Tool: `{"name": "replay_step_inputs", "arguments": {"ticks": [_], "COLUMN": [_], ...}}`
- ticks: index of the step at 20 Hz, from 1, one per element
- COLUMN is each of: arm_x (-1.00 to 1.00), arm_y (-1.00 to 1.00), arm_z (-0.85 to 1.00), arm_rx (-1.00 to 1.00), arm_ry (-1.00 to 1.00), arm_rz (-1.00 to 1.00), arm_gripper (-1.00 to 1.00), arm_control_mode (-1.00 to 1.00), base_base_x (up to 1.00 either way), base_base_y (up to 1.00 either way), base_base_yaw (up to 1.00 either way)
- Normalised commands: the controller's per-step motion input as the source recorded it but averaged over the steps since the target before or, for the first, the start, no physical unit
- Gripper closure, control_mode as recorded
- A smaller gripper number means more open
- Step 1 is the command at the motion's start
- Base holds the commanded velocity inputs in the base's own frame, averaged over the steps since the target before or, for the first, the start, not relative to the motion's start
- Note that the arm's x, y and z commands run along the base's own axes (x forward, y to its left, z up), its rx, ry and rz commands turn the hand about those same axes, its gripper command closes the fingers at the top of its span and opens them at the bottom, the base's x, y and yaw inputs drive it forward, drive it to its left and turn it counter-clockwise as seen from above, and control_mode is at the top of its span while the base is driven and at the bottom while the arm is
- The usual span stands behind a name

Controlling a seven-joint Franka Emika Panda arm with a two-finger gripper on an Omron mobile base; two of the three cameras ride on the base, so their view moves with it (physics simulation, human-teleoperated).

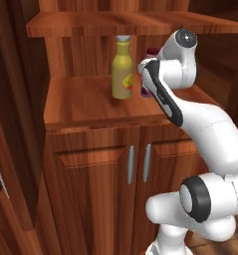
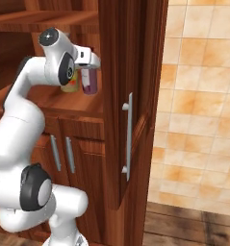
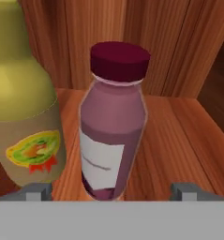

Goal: Sort all alcoholic drinks to one cabinet, and non-alcoholic drinks to the other.

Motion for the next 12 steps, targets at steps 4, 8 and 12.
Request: {"name": "replay_step_inputs", "arguments": {"ticks": [4, 8, 12], "arm_x": [-1.00, -1.00, -1.00], "arm_y": [0.00, -0.02, -0.11], "arm_z": [-0.05, -0.06, -0.21], "arm_rx": [0.00, 0.00, 0.00], "arm_ry": [-0.07, -0.03, 0.01], "arm_rz": [0.00, 0.00, 0.00], "arm_gripper": [-1.00, -1.00, -1.00], "arm_control_mode": [-1.00, -1.00, -1.00], "base_base_x": [0.00, 0.00, 0.00], "base_base_y": [0.00, 0.00, 0.00], "base_base_yaw": [0.00, 0.00, 0.00]}}
